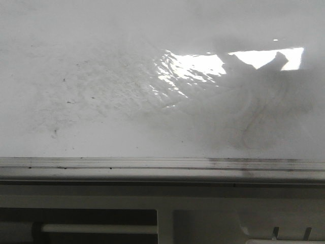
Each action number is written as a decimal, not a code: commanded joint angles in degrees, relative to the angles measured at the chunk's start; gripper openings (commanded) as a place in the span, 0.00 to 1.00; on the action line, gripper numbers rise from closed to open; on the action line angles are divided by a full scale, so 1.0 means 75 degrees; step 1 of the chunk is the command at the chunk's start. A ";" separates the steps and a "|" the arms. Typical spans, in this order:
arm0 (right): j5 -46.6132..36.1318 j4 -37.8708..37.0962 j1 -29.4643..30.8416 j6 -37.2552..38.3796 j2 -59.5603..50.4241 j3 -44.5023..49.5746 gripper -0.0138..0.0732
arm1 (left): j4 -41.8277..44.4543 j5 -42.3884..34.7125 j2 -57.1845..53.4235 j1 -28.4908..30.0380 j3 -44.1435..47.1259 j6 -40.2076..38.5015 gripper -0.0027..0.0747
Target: Write number 8 on whiteboard
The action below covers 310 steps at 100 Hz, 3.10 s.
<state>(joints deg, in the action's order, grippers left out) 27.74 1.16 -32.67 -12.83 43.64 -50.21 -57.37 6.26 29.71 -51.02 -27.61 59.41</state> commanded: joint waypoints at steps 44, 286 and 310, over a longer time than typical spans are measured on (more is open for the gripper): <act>-0.2983 -0.1425 0.0027 0.0044 0.0398 0.1348 0.11 | -0.0429 -0.0730 -0.0010 -0.0012 0.0073 -0.0125 0.01; 0.0322 -0.0552 -0.0929 0.0492 0.0858 -0.1548 0.11 | -0.0404 -0.0152 0.0047 -0.0012 0.0201 -0.0011 0.15; 0.1776 -0.0565 -0.3145 0.0364 0.1322 -0.1548 0.11 | -0.0358 0.1333 0.1224 -0.0026 -0.0483 0.0568 0.59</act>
<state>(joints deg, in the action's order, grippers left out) 41.42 -3.08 -51.92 -8.94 51.78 -59.91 -59.54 13.43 35.05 -51.02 -27.13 60.90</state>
